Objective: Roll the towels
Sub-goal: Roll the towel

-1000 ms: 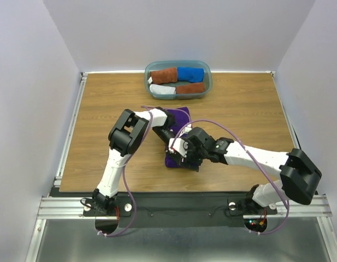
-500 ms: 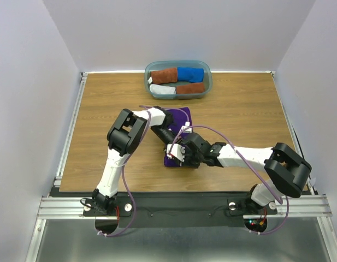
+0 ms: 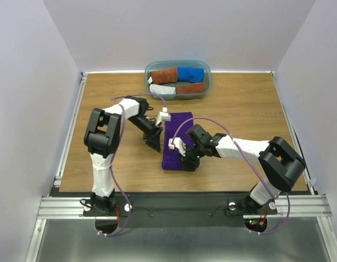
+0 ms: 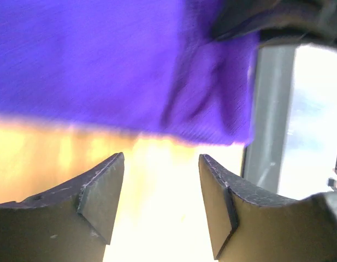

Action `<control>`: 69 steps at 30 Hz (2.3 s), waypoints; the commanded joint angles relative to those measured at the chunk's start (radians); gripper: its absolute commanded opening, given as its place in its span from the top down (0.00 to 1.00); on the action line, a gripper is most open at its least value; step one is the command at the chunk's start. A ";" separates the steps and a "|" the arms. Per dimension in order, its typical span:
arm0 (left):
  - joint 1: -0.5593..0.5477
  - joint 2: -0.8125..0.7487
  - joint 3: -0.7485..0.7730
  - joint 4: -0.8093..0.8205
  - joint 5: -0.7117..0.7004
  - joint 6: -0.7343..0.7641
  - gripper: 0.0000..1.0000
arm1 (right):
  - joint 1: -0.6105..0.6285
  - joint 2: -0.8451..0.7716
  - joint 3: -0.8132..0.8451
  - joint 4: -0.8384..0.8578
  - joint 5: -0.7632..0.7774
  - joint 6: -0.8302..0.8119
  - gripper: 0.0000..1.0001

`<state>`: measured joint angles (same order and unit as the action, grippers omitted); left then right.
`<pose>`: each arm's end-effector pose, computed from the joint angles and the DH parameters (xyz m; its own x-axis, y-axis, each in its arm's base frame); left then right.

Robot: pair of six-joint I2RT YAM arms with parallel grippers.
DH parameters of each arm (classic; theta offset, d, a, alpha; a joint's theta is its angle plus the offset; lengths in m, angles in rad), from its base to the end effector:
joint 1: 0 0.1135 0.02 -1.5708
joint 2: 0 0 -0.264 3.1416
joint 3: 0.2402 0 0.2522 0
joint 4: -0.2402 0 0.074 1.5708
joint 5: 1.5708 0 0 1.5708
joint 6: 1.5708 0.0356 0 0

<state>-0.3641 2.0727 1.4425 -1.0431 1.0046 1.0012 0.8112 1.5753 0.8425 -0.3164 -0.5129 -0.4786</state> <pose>0.3357 -0.1601 0.1564 -0.4084 0.6391 -0.6518 0.8423 -0.0114 -0.5389 0.1910 0.2265 0.1672 -0.1615 -0.7527 -0.6382 -0.9852 0.0857 0.1482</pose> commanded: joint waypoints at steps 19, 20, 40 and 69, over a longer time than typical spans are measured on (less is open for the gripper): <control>-0.434 -1.046 -0.809 0.877 -0.694 -0.153 0.04 | -0.227 0.457 0.306 -0.348 -0.593 0.149 0.98; -0.479 -1.045 -0.827 0.908 -0.731 -0.151 0.04 | -0.230 0.466 0.314 -0.355 -0.598 0.147 0.98; -0.757 -0.738 -0.959 1.273 -0.992 -0.004 0.28 | -0.262 0.667 0.480 -0.590 -0.619 -0.009 0.92; -0.460 -0.301 -0.389 0.450 -0.293 -0.122 0.64 | -0.650 0.089 0.635 -0.648 -0.362 0.003 0.03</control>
<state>-0.8795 1.6688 0.9981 -0.3523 0.5480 0.8921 0.1497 1.7851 1.5387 -0.9588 -0.9291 -0.4316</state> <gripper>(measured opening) 0.399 0.972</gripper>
